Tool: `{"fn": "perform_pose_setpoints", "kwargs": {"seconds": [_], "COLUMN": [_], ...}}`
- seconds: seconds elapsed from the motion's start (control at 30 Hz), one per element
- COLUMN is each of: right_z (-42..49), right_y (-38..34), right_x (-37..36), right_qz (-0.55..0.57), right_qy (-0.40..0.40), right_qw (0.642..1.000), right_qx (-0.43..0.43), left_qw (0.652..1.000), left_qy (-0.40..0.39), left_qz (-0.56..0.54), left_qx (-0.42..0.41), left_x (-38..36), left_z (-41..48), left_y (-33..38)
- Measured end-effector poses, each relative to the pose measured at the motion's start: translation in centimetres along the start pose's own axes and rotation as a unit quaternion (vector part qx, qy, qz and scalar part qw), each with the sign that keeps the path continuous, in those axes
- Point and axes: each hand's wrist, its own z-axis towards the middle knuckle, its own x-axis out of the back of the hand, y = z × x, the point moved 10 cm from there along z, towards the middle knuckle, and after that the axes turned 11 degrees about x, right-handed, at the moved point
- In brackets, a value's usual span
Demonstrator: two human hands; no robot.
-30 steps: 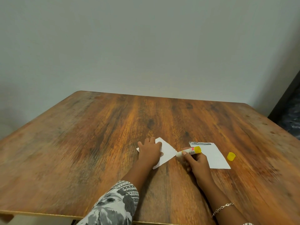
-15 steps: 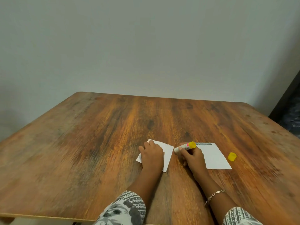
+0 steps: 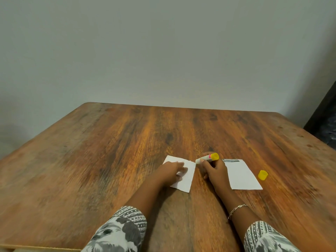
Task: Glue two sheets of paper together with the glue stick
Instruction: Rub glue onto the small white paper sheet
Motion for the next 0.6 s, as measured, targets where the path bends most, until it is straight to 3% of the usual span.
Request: {"fn": "perform_pose_setpoints", "kwargs": {"seconds": [0.1,0.33,0.6], "right_z": [0.4,1.5,2.2], "right_y": [0.1,0.6,-0.2], "right_x": [-0.1,-0.7,-1.6], "right_qz": [0.008,-0.002,-0.027], "right_qy": [0.007,-0.004,-0.03], "right_qw": [1.0,1.0,0.998], "right_qx": [0.006,0.009,0.047], "left_qw": [0.999,0.997,0.995], "left_qy": [-0.018,0.048,0.049], "left_qz": [-0.009,-0.015,-0.025], "left_qx": [0.033,0.067,0.083], "left_x": [-0.6,-0.1,0.1], "left_z": [0.3,0.4,0.5], "left_y": [-0.4,-0.2,-0.3]}}
